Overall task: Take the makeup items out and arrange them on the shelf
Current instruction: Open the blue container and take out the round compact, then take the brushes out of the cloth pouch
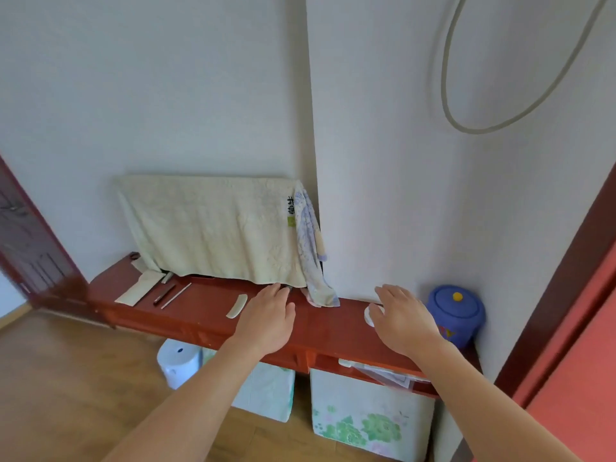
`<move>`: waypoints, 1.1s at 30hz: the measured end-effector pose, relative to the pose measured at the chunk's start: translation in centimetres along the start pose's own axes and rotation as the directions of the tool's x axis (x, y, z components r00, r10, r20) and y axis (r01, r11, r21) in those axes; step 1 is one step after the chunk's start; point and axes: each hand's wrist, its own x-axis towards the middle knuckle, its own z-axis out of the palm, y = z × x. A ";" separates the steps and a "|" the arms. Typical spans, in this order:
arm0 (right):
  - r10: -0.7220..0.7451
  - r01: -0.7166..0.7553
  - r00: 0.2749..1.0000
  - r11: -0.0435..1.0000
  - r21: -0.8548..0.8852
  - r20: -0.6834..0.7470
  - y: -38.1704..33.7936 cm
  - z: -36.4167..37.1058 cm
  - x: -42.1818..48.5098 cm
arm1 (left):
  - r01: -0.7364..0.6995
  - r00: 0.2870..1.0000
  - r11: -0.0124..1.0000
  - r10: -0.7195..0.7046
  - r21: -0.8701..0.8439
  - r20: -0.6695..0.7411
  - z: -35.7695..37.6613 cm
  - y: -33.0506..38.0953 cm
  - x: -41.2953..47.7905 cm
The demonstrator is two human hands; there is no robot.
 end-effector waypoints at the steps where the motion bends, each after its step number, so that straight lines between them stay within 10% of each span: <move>1: -0.019 0.019 1.000 1.000 0.004 0.001 -0.8 0.0 0.0 | 0.022 1.000 1.000 -0.022 0.001 0.008 -0.3 -0.4 -0.6; 22: -0.312 0.306 0.948 0.948 0.093 0.062 -25.9 6.9 -2.4 | 0.323 0.946 0.945 -0.322 0.059 -0.031 -7.1 -21.4 -17.5; 33: -0.534 0.519 0.834 0.845 0.131 0.138 -37.0 11.0 -0.7 | 0.661 0.749 0.750 -0.659 0.017 -0.067 -10.1 -28.7 -24.4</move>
